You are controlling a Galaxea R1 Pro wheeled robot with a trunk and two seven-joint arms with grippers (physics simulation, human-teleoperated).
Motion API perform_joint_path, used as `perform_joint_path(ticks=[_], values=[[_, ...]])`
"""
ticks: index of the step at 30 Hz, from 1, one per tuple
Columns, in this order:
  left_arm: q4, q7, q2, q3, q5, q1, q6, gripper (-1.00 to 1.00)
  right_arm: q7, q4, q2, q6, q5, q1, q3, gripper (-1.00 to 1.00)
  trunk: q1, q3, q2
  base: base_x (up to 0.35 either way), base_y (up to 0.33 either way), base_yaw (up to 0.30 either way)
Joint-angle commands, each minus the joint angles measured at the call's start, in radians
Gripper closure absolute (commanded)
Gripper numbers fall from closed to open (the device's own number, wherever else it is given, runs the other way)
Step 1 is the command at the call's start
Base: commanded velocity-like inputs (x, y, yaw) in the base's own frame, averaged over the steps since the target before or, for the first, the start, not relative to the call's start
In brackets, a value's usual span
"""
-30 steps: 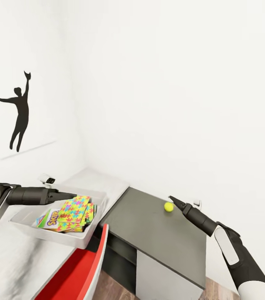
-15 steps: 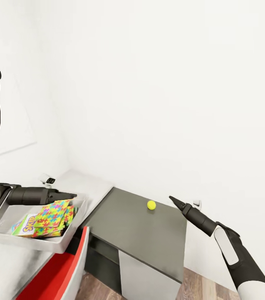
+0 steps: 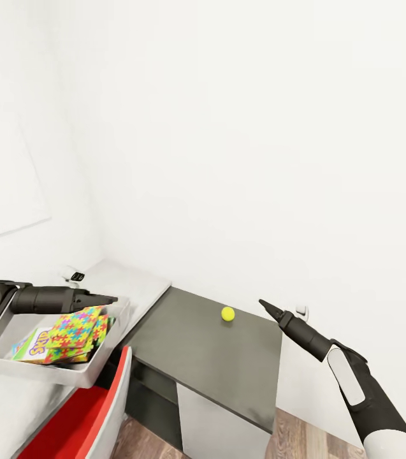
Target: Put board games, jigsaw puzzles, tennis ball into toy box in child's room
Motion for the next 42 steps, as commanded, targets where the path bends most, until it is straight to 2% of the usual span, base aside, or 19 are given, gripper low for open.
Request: perform_joint_path(ticks=[1, 14, 28, 37, 42], values=[[0.001, -0.003, 0.001, -0.002, 0.001, -0.001, 0.011, -1.0, 0.001, 0.0, 0.001, 0.007, -0.006, -0.001, 0.0, -1.0, 0.001, -0.002, -0.002, 0.0, -0.003, 0.0], [0.003, -0.003, 0.001, -0.002, 0.001, -0.001, 0.011, -1.0, -0.003, 0.0, 0.002, 0.007, -0.002, -0.001, 0.003, -1.0, 0.001, 0.002, -0.002, 0.0, -0.139, -0.069], [0.005, -0.003, 0.001, -0.002, 0.001, -0.001, 0.011, -1.0, -0.016, -0.001, 0.001, 0.008, -0.001, -0.001, 0.005, -1.0, 0.001, 0.003, -0.002, 0.0, -0.019, -0.022], [0.005, -0.003, 0.001, -0.002, 0.001, -0.001, 0.011, -1.0, -0.086, -0.001, 0.003, 0.009, -0.001, -0.001, 0.008, -1.0, 0.001, 0.003, -0.002, 0.0, 0.0, 0.0], [0.005, -0.003, 0.001, -0.002, 0.001, -0.001, 0.01, -1.0, -0.103, -0.001, 0.003, 0.01, -0.001, -0.001, 0.008, -1.0, 0.001, 0.003, -0.002, 0.021, 0.0, 0.0]])
